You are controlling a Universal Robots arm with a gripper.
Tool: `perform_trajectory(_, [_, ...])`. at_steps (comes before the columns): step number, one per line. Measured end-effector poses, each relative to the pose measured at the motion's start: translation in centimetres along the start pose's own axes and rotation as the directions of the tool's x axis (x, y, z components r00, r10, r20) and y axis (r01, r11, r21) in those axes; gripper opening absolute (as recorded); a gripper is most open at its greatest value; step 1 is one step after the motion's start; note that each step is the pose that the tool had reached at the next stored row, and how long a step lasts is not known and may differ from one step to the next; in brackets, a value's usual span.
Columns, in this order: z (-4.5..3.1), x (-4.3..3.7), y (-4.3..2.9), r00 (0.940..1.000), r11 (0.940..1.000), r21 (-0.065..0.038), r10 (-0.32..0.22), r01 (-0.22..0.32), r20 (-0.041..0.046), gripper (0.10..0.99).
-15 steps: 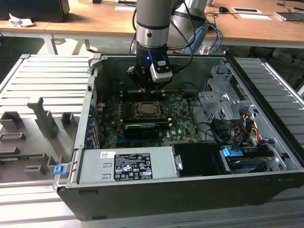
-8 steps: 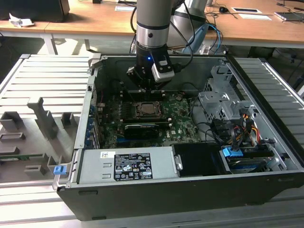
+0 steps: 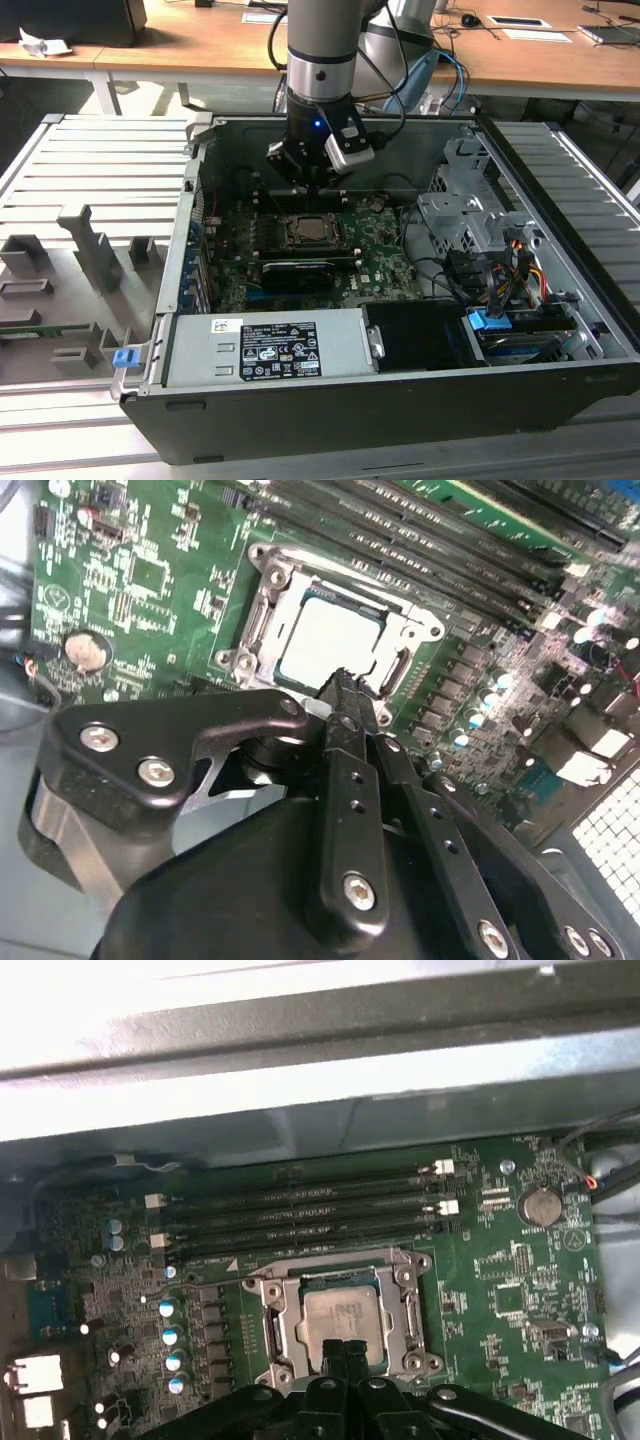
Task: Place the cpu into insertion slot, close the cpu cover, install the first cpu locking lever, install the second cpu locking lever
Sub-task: 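Install the first cpu locking lever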
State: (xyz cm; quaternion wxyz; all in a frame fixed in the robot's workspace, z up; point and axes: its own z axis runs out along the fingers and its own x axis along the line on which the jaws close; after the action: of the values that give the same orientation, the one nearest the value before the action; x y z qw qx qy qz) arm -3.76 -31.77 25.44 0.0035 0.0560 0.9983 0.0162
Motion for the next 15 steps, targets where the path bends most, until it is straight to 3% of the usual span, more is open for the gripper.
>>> perform_trajectory(2, [0.0,0.0,-0.02,0.9999,0.9999,-0.01,-0.011,0.011,-0.0015,0.106])
perform_trajectory(7, [0.03,0.01,-0.03,0.9966,0.9966,-0.011,-0.082,0.082,-0.0038,0.106])
perform_trajectory(15, [0.04,0.01,-0.03,0.9953,0.9952,-0.011,-0.097,0.097,-0.0043,0.106])
